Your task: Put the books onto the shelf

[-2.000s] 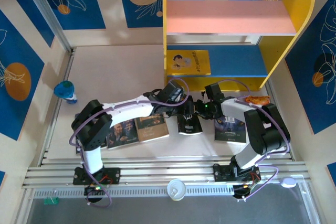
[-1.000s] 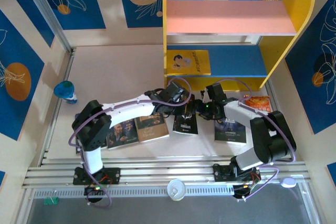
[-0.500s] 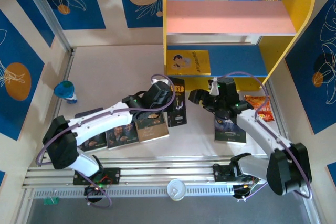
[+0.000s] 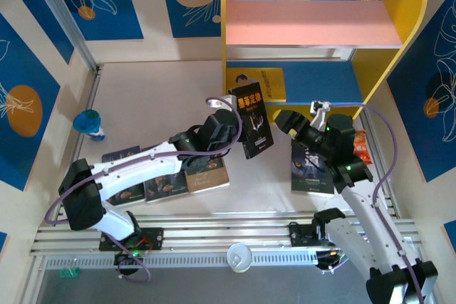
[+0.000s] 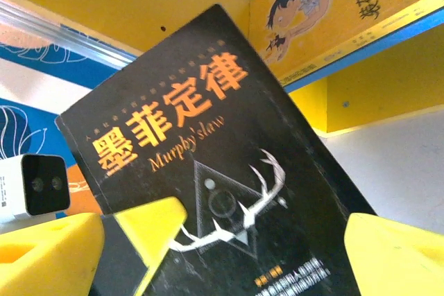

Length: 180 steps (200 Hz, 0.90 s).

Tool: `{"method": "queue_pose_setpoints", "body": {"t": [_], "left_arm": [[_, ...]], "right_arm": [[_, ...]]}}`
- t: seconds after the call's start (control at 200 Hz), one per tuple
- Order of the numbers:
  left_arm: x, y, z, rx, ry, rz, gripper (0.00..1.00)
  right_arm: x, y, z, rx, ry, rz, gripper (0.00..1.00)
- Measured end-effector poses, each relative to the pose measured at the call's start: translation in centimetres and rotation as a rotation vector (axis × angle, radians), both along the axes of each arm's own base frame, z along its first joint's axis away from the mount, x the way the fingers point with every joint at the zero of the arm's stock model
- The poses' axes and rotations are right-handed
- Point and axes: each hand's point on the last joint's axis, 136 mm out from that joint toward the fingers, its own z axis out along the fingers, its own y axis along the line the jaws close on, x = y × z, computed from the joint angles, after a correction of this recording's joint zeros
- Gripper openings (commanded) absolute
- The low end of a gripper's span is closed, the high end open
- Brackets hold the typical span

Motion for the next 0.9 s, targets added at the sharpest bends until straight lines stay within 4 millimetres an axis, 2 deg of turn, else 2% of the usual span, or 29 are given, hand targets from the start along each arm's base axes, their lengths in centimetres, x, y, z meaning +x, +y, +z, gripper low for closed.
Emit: {"method": "queue_pose_setpoints", "body": {"t": [0.095, 0.295, 0.36, 0.51, 0.63, 0.9], "left_arm": [[0.7, 0.3, 1.0, -0.024, -0.036, 0.042, 0.00], [1.6, 0.4, 3.4, -0.091, -0.110, 0.102, 0.00], [1.8, 0.4, 4.3, -0.110, -0.134, 0.112, 0.00], [2.2, 0.3, 6.6, -0.173, -0.185, 0.132, 0.00], [2.4, 0.1, 7.4, -0.208, -0.205, 0.139, 0.00], [3.2, -1.4, 6.4, -0.238, -0.194, 0.142, 0.00]], "right_arm": [[-0.2, -0.6, -0.7, 0.032, 0.022, -0.029, 0.93], [-0.1, -0.7, -5.1, 0.135, 0.144, -0.076, 0.94], [-0.1, -0.7, -6.0, 0.160, 0.173, -0.085, 0.94], [0.1, -0.3, -5.2, 0.207, 0.162, -0.089, 0.94], [0.2, 0.2, -4.5, 0.232, 0.142, -0.084, 0.95], [1.7, 1.1, -5.0, 0.253, 0.159, -0.088, 0.93]]}}
